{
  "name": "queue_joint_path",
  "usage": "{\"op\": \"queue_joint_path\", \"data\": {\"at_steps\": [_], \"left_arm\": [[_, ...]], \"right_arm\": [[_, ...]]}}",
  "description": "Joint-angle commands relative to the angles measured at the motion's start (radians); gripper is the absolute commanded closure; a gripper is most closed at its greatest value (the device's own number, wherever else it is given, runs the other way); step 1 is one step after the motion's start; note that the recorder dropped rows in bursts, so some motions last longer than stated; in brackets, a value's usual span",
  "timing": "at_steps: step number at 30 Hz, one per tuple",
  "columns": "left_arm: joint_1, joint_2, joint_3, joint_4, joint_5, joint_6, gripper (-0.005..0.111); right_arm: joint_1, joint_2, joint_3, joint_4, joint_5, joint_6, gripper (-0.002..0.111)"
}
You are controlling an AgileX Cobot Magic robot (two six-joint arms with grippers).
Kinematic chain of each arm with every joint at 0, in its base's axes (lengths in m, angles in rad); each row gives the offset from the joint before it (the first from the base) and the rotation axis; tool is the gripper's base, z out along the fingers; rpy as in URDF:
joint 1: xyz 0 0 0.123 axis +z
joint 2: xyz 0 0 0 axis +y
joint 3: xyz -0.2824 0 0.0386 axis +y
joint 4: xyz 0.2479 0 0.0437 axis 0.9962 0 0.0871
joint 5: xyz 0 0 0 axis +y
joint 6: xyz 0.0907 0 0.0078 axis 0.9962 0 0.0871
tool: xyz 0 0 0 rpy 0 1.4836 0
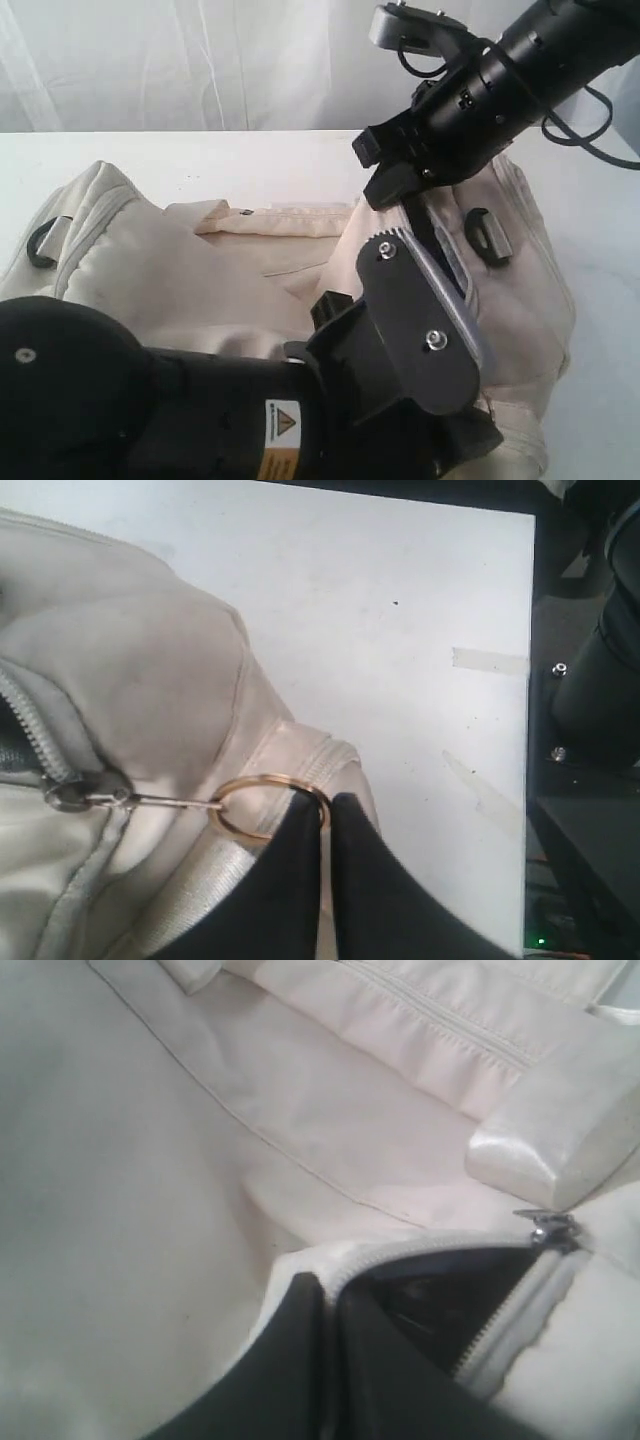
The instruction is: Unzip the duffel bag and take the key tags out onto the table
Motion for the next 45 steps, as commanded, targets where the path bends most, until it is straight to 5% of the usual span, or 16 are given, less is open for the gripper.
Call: {"op": "queue_joint_path", "data": {"at_steps": [1,5,12,14,21,34,36,41,45], "left_arm": [[-0.033,0.001,-0.003,0.153,-0.099,-0.058,0.107],[-0.033,0.001,-0.003,0.153,-0.064,-0.055,0.107],[-0.033,0.001,-0.003,0.153,0.006,-0.009,0.107],[-0.033,-0.001,-0.003,0.153,0.033,-0.002,0.107],[-0.033,-0.001,-0.003,0.153,0.113,0.093,0.107],[-0.033,-0.042,-0.003,0.153,0.165,0.171,0.107],[-0.033,-0.054,-0.003,0.153,0.149,0.176,0.107],[-0.033,-0.08,-0.003,0.153,0.038,0.2,0.107],[-0.033,-0.08,-0.003,0.153,-0.064,0.189,0.107]], "right_arm": [[-0.021,-0.013,-0.031,-0.075,-0.074,0.019,0.103],[-0.022,-0.031,-0.062,-0.078,0.029,-0.017,0.094],[-0.022,-0.139,-0.088,-0.135,0.093,-0.162,0.053],[-0.022,-0.167,-0.088,-0.176,0.134,-0.146,0.05],[-0.02,-0.216,-0.022,-0.201,0.21,0.074,0.057],[-0.02,-0.218,0.211,-0.229,0.21,0.123,0.061],[-0.02,-0.205,0.22,-0.229,0.21,0.123,0.068],[-0.02,-0.182,0.22,-0.229,0.21,0.117,0.108],[-0.02,-0.181,0.22,-0.233,0.191,0.117,0.108]]}}
